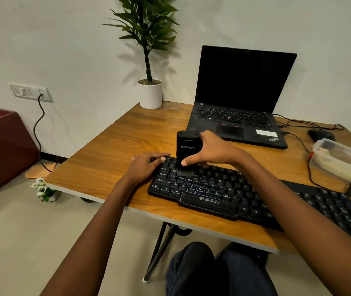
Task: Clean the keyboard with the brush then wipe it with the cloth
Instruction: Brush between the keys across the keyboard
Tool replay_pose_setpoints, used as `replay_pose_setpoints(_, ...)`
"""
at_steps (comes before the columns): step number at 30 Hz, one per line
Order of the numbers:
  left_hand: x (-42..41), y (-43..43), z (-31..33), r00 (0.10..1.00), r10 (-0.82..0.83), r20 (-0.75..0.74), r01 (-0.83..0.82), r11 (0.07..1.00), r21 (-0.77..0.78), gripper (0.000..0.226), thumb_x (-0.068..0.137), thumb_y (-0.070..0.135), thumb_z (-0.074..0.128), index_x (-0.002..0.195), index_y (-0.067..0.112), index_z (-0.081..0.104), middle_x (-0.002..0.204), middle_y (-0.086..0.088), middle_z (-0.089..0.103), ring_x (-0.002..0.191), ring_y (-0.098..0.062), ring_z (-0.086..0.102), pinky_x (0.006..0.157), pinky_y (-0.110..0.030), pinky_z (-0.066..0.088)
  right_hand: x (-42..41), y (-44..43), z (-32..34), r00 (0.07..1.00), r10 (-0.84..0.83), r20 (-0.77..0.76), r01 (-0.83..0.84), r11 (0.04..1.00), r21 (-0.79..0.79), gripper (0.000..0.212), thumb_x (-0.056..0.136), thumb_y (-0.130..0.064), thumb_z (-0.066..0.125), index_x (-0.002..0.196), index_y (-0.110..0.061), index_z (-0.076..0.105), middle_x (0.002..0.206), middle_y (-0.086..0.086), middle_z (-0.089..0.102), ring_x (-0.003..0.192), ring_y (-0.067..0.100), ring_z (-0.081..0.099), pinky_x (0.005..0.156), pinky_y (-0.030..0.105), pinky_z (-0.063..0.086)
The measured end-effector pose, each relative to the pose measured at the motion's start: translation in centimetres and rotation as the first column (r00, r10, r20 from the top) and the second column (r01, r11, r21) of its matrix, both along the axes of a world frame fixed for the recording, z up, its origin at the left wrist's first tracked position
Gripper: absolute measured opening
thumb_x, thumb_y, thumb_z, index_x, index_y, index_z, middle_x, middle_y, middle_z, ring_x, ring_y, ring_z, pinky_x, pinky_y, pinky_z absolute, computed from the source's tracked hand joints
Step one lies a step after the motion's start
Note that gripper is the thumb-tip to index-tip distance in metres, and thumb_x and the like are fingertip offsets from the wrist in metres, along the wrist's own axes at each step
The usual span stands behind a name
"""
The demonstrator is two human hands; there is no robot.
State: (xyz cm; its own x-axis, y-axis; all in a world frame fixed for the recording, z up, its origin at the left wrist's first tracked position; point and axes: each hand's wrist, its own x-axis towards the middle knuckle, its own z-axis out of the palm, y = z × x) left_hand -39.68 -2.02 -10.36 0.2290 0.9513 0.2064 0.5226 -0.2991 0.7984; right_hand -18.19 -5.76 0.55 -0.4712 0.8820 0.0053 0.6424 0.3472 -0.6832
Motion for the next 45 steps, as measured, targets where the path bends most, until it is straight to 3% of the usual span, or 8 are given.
replay_pose_setpoints(3, 0.0, 0.0, 0.1, 1.000, 0.002, 0.008, -0.002, 1.000, -0.008, 0.021, 0.077, 0.059, 0.044, 0.090, 0.073, 0.053, 0.125, 0.010, 0.063, 0.121, -0.014, 0.053, 0.108, -0.060, 0.026, -0.7, 0.1, -0.7, 0.999, -0.041, -0.008, 0.041, 0.998, 0.046, 0.031, 0.070, -0.020, 0.080, 0.081, -0.027, 0.052, 0.073, -0.003, 0.060, 0.059, 0.014, 0.060, 0.048, 0.024, 0.048)
replay_pose_setpoints(9, -0.1, 0.2, 0.0, 1.000, -0.016, 0.002, 0.016, 1.000, -0.007, 0.027, 0.070, 0.070, 0.038, 0.093, 0.075, 0.051, 0.124, 0.012, 0.063, 0.120, -0.014, 0.054, 0.107, -0.060, 0.027, -0.5, 0.2, -1.0, 0.998, -0.042, -0.052, 0.045, 0.998, 0.048, 0.042, 0.069, -0.020, 0.081, 0.101, -0.006, 0.058, 0.082, 0.010, 0.065, 0.052, 0.003, 0.058, 0.046, 0.020, 0.046)
replay_pose_setpoints(14, 0.0, 0.3, -0.1, 1.000, -0.009, 0.004, 0.009, 1.000, -0.018, 0.024, 0.072, 0.068, 0.042, 0.094, 0.075, 0.050, 0.125, 0.011, 0.063, 0.122, -0.015, 0.052, 0.109, -0.060, 0.025, -0.9, 0.4, -1.5, 0.997, -0.069, 0.031, 0.061, 0.976, 0.211, 0.044, 0.070, -0.031, 0.079, 0.104, -0.013, 0.059, 0.092, 0.002, 0.064, 0.085, 0.014, 0.058, 0.068, 0.024, 0.045)
replay_pose_setpoints(24, 0.0, -0.1, 0.3, 1.000, 0.003, -0.022, -0.003, 1.000, -0.008, 0.022, 0.079, 0.056, 0.043, 0.087, 0.073, 0.053, 0.128, 0.010, 0.061, 0.124, -0.016, 0.051, 0.109, -0.058, 0.024, -0.5, 0.3, -2.1, 0.995, -0.068, -0.075, 0.081, 0.981, 0.176, 0.045, 0.071, -0.024, 0.080, 0.107, -0.009, 0.058, 0.087, 0.001, 0.064, 0.060, -0.007, 0.057, 0.052, 0.010, 0.042)
replay_pose_setpoints(28, 0.1, -0.1, 0.3, 1.000, -0.018, -0.006, 0.018, 1.000, -0.026, 0.029, 0.072, 0.068, 0.039, 0.099, 0.071, 0.052, 0.126, 0.011, 0.062, 0.122, -0.015, 0.052, 0.107, -0.059, 0.028, 0.1, 0.7, -2.3, 0.985, -0.141, -0.097, 0.161, 0.956, 0.244, 0.046, 0.070, -0.026, 0.079, 0.108, -0.009, 0.060, 0.099, 0.004, 0.066, 0.087, 0.013, 0.062, 0.073, 0.027, 0.051)
replay_pose_setpoints(31, 0.1, 0.1, 0.1, 1.000, -0.004, 0.000, 0.004, 1.000, -0.004, 0.021, 0.076, 0.061, 0.042, 0.089, 0.077, 0.050, 0.126, 0.010, 0.062, 0.122, -0.015, 0.052, 0.107, -0.057, 0.028, -0.2, 0.2, -2.8, 0.982, -0.064, -0.178, 0.089, 0.987, 0.135, 0.038, 0.070, -0.025, 0.080, 0.100, -0.018, 0.058, 0.087, -0.005, 0.064, 0.068, -0.002, 0.060, 0.057, 0.015, 0.046)
replay_pose_setpoints(35, 0.0, 0.2, -0.1, 1.000, -0.012, -0.029, 0.012, 1.000, 0.006, 0.026, 0.072, 0.070, 0.038, 0.094, 0.077, 0.049, 0.128, 0.011, 0.061, 0.123, -0.014, 0.051, 0.107, -0.056, 0.029, 0.4, 0.2, -0.8, 1.000, -0.021, 0.006, 0.021, 1.000, 0.020, 0.036, 0.071, -0.019, 0.080, 0.095, -0.015, 0.054, 0.073, -0.003, 0.061, 0.044, -0.004, 0.055, 0.043, 0.015, 0.042)
replay_pose_setpoints(45, 0.0, 0.1, 0.1, 0.999, 0.005, -0.038, -0.004, 1.000, 0.005, 0.021, 0.079, 0.056, 0.042, 0.092, 0.068, 0.053, 0.128, 0.009, 0.061, 0.122, -0.014, 0.051, 0.107, -0.055, 0.029, 0.2, 0.1, -0.6, 1.000, -0.019, 0.015, 0.019, 1.000, 0.003, 0.035, 0.070, -0.021, 0.080, 0.095, -0.016, 0.056, 0.081, 0.005, 0.064, 0.052, 0.001, 0.058, 0.045, 0.016, 0.046)
